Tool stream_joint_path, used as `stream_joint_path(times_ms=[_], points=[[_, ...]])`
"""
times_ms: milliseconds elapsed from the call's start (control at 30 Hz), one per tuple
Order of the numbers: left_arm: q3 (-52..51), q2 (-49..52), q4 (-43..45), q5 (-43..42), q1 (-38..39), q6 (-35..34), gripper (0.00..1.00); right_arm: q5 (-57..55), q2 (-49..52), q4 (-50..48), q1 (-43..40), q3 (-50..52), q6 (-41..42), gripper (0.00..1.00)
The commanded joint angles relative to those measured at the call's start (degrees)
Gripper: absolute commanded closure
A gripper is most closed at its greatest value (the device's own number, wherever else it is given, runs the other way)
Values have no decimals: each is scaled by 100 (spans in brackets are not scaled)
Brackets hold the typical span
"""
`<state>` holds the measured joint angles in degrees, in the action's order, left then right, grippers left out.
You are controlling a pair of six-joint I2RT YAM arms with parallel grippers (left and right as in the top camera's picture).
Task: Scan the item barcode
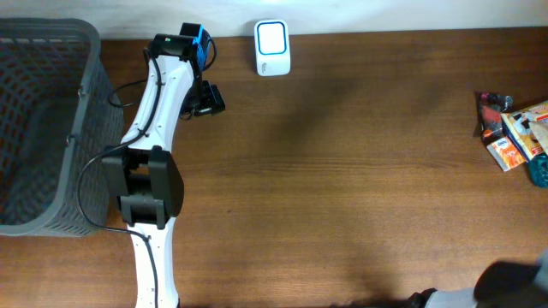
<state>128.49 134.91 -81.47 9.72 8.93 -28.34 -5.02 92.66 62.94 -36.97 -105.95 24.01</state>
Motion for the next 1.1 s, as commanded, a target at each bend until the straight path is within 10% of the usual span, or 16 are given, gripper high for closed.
stream_joint_path(times_ms=[0,400,1067], points=[[87,42,-4,63,-9,-52,1,855,-811,1043,37,2,50,1],[87,42,-4,63,-9,-52,1,1373,-4124,1523,1827,3993,-101,2],[87,42,-4,63,-9,-52,1,1661,-3060,922,2022,5101,-275,2]])
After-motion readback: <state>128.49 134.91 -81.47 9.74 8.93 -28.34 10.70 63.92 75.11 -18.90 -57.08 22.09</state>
